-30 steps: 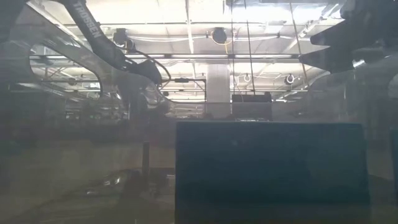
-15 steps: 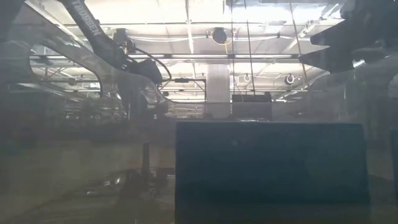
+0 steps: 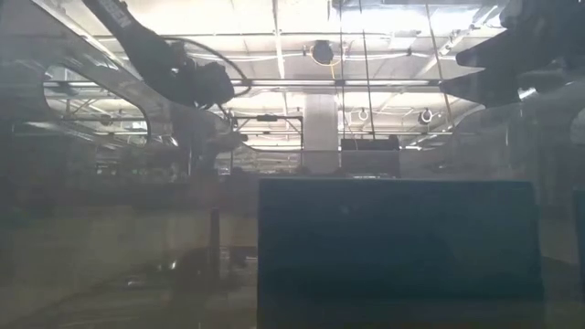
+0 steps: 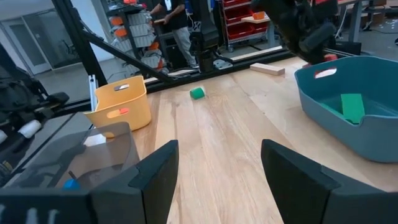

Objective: Sort & place blocks by color
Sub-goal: Put the orange block into the yellow bin

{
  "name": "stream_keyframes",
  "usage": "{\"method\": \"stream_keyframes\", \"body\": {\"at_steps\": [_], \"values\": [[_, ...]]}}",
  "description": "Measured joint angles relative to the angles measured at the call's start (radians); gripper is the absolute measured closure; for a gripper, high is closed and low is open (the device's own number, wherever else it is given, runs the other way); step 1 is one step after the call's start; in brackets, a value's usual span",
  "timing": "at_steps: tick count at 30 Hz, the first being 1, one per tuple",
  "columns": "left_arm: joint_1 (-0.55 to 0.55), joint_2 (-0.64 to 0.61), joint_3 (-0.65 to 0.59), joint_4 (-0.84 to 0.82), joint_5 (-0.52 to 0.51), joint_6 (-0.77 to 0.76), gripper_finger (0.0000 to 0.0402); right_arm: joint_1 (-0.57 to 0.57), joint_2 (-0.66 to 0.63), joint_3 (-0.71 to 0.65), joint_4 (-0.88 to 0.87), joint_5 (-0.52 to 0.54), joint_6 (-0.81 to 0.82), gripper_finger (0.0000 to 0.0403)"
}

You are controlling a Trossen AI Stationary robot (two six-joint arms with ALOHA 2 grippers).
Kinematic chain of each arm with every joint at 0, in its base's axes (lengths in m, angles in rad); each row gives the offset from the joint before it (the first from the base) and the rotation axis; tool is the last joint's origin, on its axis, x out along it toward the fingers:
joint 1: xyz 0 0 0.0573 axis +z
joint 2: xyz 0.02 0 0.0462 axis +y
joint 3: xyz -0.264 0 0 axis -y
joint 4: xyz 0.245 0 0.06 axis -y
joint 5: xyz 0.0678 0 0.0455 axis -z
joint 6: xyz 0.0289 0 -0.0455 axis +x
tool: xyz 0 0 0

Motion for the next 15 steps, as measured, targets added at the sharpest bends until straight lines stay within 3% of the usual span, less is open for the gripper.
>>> {"method": "stream_keyframes", "body": {"at_steps": [15], "values": [[-0.180,-0.141,0.002,-0.217,-0.038,0.049,0.0353,0.000,0.000,0.000,0.001,0.000,0.000,0.0181]]}}
